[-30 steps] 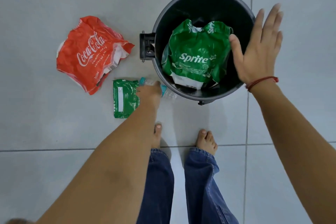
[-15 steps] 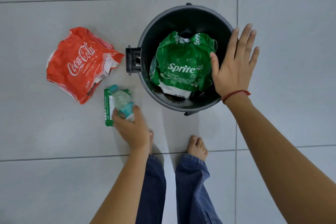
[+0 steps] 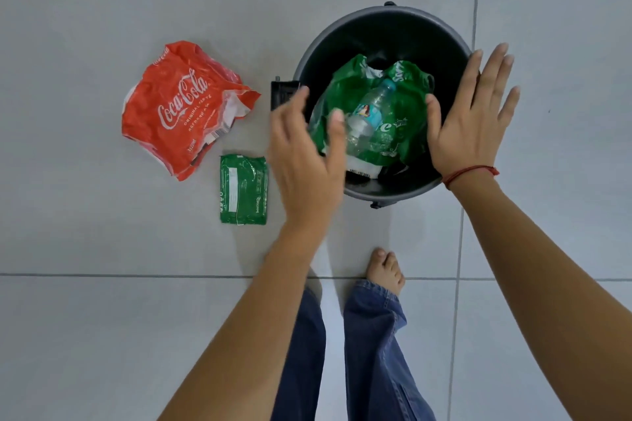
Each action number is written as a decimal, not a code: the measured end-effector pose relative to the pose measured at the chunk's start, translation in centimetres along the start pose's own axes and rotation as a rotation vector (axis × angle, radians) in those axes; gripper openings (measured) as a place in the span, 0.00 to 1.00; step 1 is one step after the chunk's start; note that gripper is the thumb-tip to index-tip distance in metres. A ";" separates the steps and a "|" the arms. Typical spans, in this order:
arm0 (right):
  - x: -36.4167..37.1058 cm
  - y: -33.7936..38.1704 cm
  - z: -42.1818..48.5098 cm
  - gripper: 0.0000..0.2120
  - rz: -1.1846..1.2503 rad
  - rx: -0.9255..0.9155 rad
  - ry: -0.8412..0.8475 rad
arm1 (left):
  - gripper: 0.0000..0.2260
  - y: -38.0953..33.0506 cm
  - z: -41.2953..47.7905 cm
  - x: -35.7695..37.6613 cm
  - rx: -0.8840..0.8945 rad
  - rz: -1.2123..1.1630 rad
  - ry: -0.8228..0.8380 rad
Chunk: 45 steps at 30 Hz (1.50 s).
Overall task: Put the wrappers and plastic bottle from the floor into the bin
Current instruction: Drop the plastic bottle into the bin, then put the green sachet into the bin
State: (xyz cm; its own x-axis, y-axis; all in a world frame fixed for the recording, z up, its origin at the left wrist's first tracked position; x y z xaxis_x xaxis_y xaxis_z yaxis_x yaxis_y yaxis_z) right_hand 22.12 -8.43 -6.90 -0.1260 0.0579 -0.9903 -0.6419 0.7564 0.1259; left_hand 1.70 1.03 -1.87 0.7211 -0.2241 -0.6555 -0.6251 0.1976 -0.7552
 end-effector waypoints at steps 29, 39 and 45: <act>0.2 -0.3 0.2 0.31 0.130 0.000 -0.033 | 0.26 27.6 -16.3 6.7 -0.758 0.231 0.554; 0.3 -0.4 0.2 0.28 0.156 -0.022 -0.059 | 0.35 1.3 3.0 12.8 0.076 0.313 0.608; 0.2 -0.3 0.2 0.28 0.155 -0.019 -0.052 | 0.40 3.0 1.1 15.1 0.040 0.327 0.961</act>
State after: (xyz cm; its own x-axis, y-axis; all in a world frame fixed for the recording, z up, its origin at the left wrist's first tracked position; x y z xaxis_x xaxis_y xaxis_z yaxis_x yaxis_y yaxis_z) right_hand 22.49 -8.53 -7.15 -0.1853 0.2067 -0.9607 -0.6325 0.7231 0.2776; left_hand 11.03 -0.67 -14.00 -0.0404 -0.8221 -0.5679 -0.7255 0.4149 -0.5491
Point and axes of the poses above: each hand's wrist, its own z-axis towards the middle knuckle, its own x-axis out of the palm, y = z × x, the point moved 7 cm from there along z, towards the middle knuckle, and after that the axes turned 3 degrees about x, right-handed, at the moved point
